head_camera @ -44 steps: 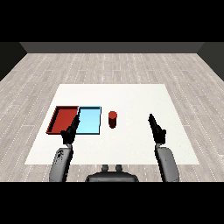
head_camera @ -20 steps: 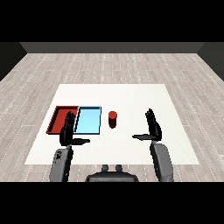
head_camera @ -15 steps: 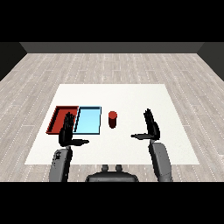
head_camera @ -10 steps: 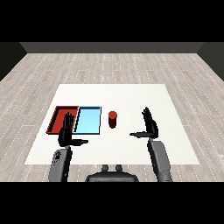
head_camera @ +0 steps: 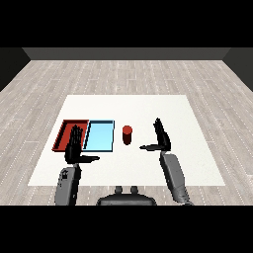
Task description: Pick the red can and put it in the red box
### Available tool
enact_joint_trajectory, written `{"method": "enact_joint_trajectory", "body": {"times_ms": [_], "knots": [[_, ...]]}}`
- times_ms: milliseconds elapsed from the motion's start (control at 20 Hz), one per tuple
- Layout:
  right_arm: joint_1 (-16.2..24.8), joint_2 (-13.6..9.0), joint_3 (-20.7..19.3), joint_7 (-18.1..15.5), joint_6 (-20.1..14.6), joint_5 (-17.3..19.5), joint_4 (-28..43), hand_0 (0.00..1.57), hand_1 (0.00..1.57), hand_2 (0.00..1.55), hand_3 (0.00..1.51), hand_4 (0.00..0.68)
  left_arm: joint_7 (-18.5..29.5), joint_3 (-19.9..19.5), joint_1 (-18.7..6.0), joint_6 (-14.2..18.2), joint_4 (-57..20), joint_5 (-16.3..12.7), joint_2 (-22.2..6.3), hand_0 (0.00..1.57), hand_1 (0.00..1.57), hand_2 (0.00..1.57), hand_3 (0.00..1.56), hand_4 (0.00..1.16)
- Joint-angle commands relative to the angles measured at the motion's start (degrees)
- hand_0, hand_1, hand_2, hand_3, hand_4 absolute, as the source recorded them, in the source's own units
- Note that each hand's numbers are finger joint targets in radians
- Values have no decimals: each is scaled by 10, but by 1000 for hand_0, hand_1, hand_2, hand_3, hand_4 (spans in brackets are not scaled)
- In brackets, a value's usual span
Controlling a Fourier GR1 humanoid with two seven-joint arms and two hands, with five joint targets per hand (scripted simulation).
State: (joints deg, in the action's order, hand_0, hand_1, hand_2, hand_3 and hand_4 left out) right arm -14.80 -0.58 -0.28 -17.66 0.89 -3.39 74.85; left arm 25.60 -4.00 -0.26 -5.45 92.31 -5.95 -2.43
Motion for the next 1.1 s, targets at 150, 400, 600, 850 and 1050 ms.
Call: {"method": "enact_joint_trajectory", "body": {"times_ms": [150, 400, 600, 850, 1050], "knots": [[-62, 6, 26, 11, -27, -69, -83, 0, 0, 0, 0, 0, -1, -21, -18, -3, -15, -11, -12, 0, 0, 0, 0, 0], [-88, 6, 31, -84, -27, -101, -199, 0, 0, 0, 0, 0, 37, -25, -4, -20, -44, -15, -14, 0, 0, 0, 0, 0], [-90, 6, 84, -101, -60, -127, -204, 0, 0, 0, 0, 0, -14, -4, 3, 9, 16, -5, -1, 0, 0, 0, 0, 0], [-64, 6, 125, -102, -70, -149, -198, 0, 0, 0, 0, 0, -11, 17, -6, 24, 9, 12, 16, 0, 0, 0, 0, 0], [-151, 6, 98, -100, -47, -187, -281, 0, 0, 0, 0, 0, -9, 23, 8, 10, 19, 5, 14, 0, 0, 0, 0, 0]]}}
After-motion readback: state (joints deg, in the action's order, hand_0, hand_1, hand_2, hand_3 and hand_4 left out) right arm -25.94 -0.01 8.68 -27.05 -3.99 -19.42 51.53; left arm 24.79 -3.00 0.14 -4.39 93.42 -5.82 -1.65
